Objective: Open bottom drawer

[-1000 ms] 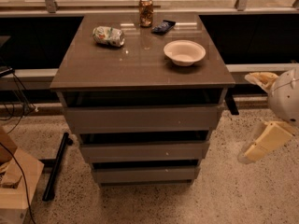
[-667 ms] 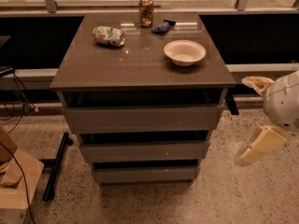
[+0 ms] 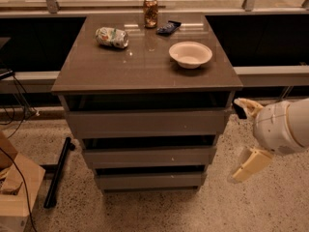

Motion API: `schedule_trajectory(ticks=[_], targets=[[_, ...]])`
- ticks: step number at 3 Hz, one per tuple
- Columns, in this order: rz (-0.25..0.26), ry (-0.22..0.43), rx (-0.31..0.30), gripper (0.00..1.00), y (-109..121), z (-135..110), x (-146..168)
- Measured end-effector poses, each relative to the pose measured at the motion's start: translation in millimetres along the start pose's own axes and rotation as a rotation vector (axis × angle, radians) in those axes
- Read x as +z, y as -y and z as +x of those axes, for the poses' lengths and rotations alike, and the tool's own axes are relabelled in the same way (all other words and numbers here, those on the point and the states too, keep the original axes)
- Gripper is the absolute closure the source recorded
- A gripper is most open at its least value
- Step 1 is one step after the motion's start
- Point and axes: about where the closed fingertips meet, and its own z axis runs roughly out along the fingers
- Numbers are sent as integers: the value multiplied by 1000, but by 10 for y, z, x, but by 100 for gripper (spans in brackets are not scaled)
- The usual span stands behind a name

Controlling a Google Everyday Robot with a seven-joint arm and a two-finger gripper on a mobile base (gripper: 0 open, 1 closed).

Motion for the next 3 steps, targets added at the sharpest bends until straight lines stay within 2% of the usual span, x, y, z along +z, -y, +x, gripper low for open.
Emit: schedule_trajectory(ticks=[2,3], targets=[[-30,-2,7,0,-103,406,561],[-76,-8,21,0,-152,610,918]])
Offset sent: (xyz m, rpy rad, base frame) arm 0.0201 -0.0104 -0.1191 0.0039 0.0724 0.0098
